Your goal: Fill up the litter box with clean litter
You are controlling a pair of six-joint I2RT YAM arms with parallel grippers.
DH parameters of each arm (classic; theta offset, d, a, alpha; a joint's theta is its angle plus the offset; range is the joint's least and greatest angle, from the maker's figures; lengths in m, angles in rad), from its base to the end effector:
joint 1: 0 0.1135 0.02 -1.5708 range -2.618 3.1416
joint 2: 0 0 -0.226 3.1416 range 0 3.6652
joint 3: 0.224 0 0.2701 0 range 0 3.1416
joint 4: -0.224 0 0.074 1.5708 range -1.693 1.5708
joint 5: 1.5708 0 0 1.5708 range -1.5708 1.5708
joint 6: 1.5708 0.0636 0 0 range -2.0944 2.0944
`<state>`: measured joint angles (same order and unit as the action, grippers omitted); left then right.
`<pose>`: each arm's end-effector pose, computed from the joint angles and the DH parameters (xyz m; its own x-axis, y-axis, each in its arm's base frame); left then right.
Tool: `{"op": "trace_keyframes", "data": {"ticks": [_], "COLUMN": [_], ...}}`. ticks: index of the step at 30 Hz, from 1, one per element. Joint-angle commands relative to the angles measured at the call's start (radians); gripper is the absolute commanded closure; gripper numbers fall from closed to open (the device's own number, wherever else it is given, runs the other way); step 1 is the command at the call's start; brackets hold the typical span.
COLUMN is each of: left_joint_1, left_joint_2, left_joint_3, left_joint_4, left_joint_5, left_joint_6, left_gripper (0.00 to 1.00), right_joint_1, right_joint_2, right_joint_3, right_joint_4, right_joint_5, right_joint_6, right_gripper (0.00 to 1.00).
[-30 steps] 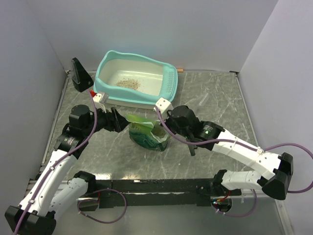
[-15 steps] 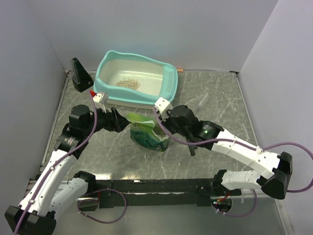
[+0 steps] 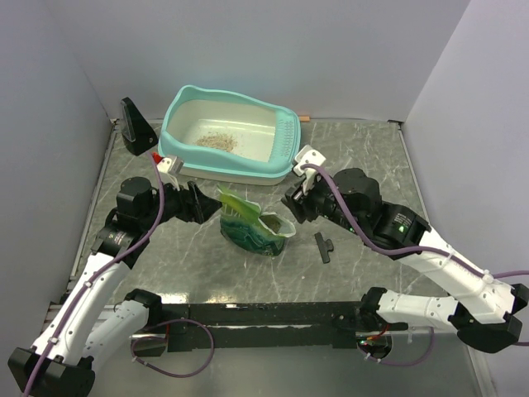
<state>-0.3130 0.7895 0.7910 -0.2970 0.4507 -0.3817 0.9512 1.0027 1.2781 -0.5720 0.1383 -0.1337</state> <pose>0.2290 -0.1032 0.2961 -0.5081 -0.1880 -0.8406 0.5220 0.7091 -0.4741 0.1619 0.2119 0.3933 -0.0709 -0.3268 -0.9424 -0.7459 0.6447 -0.1674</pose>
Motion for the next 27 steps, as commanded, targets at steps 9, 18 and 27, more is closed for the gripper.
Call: {"op": "trace_keyframes", "data": {"ticks": [9,18,27], "left_joint_1": [0.002,0.002,0.002], "left_joint_2": [0.142,0.146,0.028], "left_joint_3": [0.039,0.071,0.002], "left_joint_4": [0.065,0.033,0.036], "left_joint_5": [0.092,0.088,0.007], "left_joint_6": [0.116,0.142,0.078], "left_gripper": [0.21,0.21,0.23], "right_joint_1": [-0.002,-0.48,-0.627], "right_joint_2": [-0.099,0.049,0.419], "right_joint_3": [-0.066,-0.161,-0.158], "right_joint_4": [-0.209,-0.068,0.147], "right_joint_5": [0.015,0.046,0.072], "right_joint_6": [0.104,0.443,0.65], "right_gripper": [0.26,0.15,0.11]}}
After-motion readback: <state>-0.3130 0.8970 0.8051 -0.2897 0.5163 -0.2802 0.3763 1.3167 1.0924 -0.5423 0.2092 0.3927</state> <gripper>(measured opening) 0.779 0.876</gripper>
